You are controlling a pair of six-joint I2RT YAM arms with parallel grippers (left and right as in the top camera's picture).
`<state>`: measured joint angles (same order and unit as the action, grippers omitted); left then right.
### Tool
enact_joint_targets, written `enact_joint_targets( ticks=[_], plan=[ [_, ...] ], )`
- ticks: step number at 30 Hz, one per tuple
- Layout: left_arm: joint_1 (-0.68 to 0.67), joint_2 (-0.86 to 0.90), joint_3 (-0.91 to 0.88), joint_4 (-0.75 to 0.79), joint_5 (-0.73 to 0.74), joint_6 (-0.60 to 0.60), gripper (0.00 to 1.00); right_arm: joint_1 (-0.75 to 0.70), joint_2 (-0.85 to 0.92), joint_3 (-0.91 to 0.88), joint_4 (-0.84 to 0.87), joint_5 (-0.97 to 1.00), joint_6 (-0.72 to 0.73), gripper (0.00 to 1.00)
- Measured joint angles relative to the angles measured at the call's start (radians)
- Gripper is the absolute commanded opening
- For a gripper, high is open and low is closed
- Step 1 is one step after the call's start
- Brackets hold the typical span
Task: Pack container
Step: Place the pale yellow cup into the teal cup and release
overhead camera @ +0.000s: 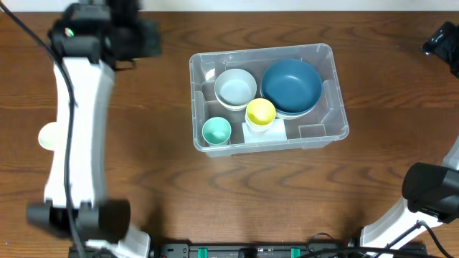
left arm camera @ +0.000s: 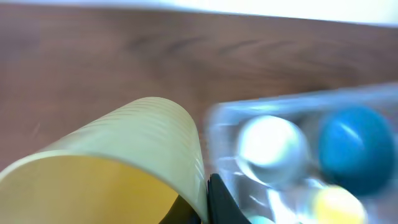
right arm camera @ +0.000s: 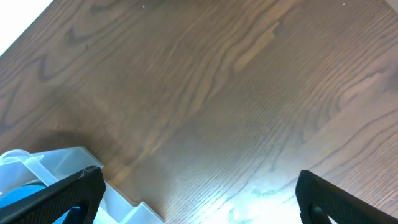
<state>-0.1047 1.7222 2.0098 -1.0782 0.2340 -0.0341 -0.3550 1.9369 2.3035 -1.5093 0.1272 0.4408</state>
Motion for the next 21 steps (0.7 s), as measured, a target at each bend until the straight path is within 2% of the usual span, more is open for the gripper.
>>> enact_joint_targets(
  ticks=[4, 9, 14, 21],
  plan=[
    [-0.187, -0.068, 0.004, -0.067, 0.003, 0.090, 0.06, 0.000, 0.000, 0.000, 0.000, 0.000, 0.000, 0.99],
    [-0.378, -0.032, 0.005, -0.227, -0.088, 0.154, 0.06, 0.000, 0.000, 0.000, 0.000, 0.000, 0.000, 0.99],
    [-0.441, 0.037, 0.002, -0.300, -0.145, 0.191, 0.06, 0.000, 0.000, 0.000, 0.000, 0.000, 0.000, 0.99],
    [-0.428, 0.074, -0.094, -0.298, -0.172, 0.203, 0.06, 0.000, 0.000, 0.000, 0.000, 0.000, 0.000, 0.99]
  ],
)
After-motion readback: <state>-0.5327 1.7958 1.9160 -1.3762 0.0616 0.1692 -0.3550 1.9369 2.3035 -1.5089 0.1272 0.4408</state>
